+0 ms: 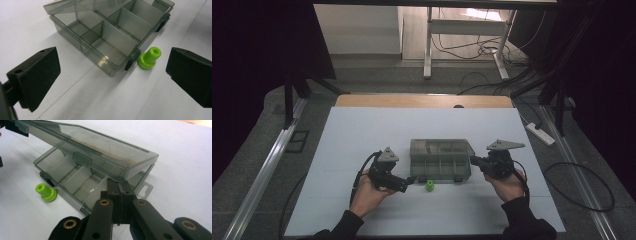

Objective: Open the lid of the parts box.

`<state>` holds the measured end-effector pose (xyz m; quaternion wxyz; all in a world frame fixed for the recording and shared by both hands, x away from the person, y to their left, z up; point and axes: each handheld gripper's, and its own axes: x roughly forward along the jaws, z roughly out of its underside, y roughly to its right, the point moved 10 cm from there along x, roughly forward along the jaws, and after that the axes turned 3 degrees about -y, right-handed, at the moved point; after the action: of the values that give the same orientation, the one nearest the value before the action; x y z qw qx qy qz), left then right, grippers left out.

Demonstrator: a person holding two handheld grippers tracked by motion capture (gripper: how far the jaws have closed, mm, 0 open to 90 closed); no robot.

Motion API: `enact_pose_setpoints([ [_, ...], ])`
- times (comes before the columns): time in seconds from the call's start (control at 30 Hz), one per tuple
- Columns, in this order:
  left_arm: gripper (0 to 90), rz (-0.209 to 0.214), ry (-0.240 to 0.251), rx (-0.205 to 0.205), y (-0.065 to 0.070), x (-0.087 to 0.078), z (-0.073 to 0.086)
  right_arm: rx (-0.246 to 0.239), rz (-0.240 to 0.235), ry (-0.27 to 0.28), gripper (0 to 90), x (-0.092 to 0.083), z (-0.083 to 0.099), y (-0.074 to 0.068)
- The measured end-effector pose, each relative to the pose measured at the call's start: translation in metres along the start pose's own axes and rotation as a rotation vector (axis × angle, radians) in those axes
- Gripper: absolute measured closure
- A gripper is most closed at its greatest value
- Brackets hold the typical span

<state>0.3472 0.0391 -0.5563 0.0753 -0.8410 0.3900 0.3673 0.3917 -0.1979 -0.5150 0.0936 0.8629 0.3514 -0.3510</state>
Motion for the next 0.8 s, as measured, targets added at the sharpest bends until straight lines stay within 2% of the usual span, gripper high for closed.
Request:
enact_pose_setpoints([
  [0.2,0.2,0.002,-0.009,0.009,0.003,0.002,-0.001,-0.001,0.002,0.009,89.6,0.001,-0.005,0.001],
  [0.43,4.0,-0.003,0.008,0.016,0.005,0.004,-0.007,-0.003,0.007,0.019,89.6,0.002,-0.013,0.003],
  [0.57,13.0,0.008,0.014,0.030,0.007,0.005,-0.010,-0.002,0.010,0.026,89.6,0.003,-0.017,0.004],
  [0.7,29.5,0.034,0.004,0.055,0.012,0.009,-0.011,-0.004,0.011,0.023,89.6,0.004,-0.018,0.005],
  [0.8,40.3,0.034,-0.002,0.066,0.015,0.013,-0.012,-0.005,0.011,0.025,89.6,0.005,-0.020,0.005],
])
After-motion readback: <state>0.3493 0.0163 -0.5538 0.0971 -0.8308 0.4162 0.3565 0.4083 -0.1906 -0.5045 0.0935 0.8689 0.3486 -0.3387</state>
